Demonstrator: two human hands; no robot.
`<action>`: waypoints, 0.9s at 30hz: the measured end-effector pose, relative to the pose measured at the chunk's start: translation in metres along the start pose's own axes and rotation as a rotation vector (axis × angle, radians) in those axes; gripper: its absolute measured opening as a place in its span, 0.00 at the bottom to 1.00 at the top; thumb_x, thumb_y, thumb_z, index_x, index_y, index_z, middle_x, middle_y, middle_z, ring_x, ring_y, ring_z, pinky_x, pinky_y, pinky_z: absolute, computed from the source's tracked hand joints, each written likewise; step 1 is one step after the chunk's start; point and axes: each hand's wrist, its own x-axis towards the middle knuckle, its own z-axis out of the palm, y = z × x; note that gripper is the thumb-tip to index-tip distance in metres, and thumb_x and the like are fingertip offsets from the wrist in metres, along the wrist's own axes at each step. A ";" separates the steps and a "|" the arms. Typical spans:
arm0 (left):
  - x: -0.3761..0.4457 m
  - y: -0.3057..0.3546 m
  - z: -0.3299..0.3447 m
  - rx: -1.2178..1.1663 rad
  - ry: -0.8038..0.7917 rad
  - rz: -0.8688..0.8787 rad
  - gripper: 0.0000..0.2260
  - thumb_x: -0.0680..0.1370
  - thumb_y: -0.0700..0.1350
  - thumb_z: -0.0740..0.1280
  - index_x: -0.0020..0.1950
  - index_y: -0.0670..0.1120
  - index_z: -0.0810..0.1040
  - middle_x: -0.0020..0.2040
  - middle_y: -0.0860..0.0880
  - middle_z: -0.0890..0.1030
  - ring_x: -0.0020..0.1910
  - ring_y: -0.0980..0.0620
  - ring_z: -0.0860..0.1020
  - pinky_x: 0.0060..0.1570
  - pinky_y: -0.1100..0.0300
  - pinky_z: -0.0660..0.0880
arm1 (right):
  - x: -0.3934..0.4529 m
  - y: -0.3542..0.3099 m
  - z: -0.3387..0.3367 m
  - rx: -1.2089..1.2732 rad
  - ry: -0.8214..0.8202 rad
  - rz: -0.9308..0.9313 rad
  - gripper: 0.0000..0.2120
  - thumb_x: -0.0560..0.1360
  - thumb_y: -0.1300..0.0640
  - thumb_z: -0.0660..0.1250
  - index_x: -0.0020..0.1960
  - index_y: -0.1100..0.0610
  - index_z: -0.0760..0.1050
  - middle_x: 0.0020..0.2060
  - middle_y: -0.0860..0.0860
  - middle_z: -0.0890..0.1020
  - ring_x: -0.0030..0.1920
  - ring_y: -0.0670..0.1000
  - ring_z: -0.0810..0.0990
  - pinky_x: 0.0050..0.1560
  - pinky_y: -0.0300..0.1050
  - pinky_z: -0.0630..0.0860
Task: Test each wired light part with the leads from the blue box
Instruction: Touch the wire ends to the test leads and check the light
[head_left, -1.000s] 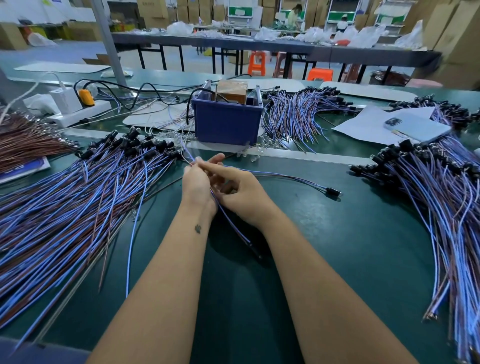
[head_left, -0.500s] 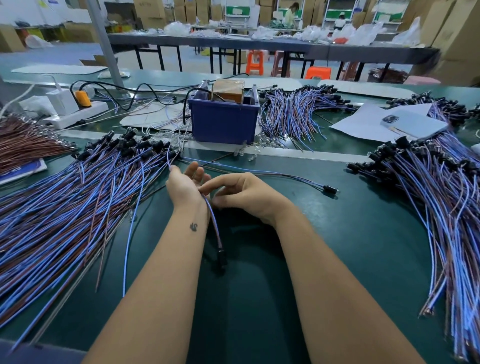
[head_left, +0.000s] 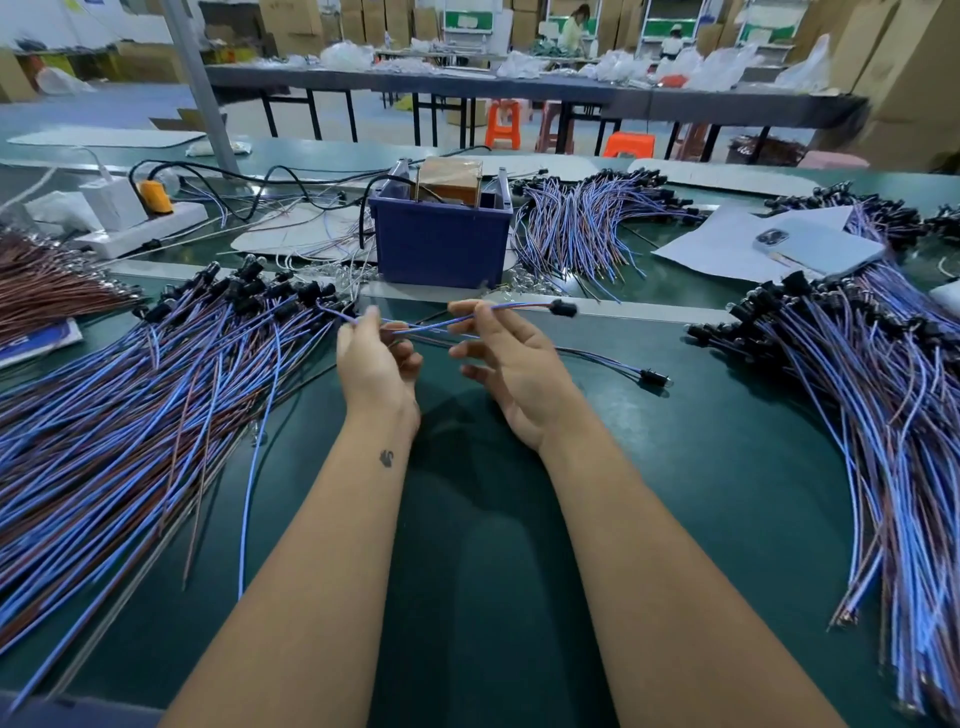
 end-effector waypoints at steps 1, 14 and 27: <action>-0.005 -0.002 0.000 0.120 -0.057 0.114 0.10 0.82 0.43 0.60 0.41 0.48 0.67 0.32 0.51 0.69 0.26 0.57 0.65 0.25 0.65 0.63 | 0.002 -0.001 -0.004 0.046 0.068 -0.012 0.11 0.82 0.55 0.58 0.47 0.53 0.77 0.42 0.47 0.82 0.39 0.45 0.78 0.43 0.39 0.72; -0.114 -0.056 0.043 0.802 -0.948 0.927 0.04 0.74 0.41 0.71 0.47 0.46 0.86 0.42 0.51 0.84 0.38 0.51 0.80 0.41 0.56 0.77 | -0.032 -0.084 -0.108 0.053 0.507 -0.074 0.13 0.84 0.55 0.54 0.44 0.57 0.72 0.22 0.45 0.62 0.23 0.46 0.59 0.27 0.38 0.58; -0.208 -0.132 0.095 1.006 -1.467 0.570 0.14 0.79 0.37 0.62 0.62 0.45 0.80 0.58 0.48 0.82 0.58 0.50 0.78 0.60 0.55 0.73 | -0.108 -0.165 -0.233 -1.703 0.864 0.305 0.21 0.80 0.49 0.60 0.71 0.54 0.69 0.65 0.61 0.71 0.63 0.62 0.71 0.61 0.54 0.69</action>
